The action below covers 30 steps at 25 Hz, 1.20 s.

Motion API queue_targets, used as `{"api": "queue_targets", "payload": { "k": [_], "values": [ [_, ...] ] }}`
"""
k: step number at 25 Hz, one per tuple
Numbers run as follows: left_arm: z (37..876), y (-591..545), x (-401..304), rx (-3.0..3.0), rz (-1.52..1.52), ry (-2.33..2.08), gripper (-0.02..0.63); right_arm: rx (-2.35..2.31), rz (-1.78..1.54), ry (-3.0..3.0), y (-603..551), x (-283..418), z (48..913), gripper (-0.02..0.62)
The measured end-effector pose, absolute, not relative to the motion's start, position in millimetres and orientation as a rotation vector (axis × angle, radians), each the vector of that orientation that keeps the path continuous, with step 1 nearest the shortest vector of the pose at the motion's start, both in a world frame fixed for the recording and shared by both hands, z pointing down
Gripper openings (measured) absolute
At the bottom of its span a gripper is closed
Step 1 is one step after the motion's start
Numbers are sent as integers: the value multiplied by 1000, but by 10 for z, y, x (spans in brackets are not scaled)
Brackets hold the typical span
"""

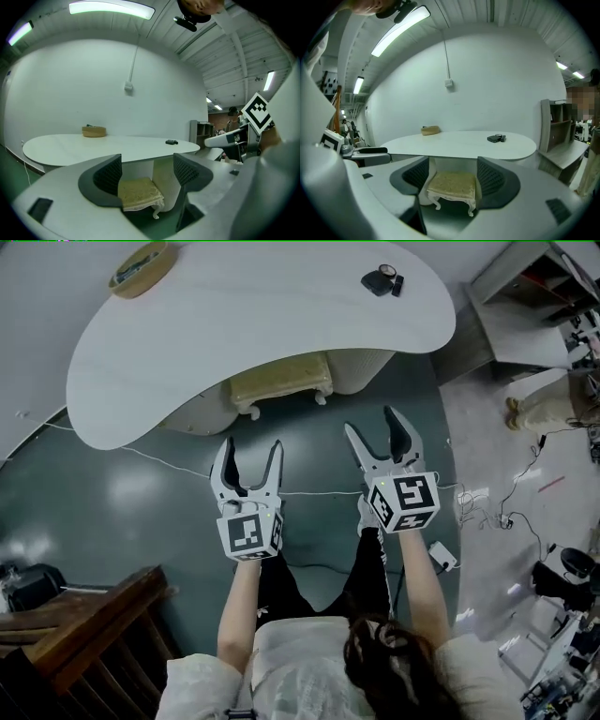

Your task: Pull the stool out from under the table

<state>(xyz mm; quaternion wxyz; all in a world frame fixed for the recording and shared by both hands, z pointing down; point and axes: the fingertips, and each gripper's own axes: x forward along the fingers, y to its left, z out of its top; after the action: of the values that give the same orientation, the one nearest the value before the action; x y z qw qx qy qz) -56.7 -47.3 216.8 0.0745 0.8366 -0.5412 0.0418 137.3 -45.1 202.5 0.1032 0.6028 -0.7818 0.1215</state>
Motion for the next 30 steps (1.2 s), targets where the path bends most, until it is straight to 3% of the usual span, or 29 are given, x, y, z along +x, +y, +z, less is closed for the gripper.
{"api": "queue_targets", "payload": {
  "k": [7, 21, 30],
  "values": [
    [2886, -917, -482, 2510, 108, -1685, 325, 1804, 402, -2341, -1058, 1483, 2998, 316],
    [5246, -1258, -469, 2364, 177, -1742, 327, 1640, 245, -2236, -1580, 1506, 5401, 318],
    [6286, -2001, -799, 2319, 462, -1765, 351, 1629, 233, -2016, -2169, 1677, 6298, 318]
  ]
}}
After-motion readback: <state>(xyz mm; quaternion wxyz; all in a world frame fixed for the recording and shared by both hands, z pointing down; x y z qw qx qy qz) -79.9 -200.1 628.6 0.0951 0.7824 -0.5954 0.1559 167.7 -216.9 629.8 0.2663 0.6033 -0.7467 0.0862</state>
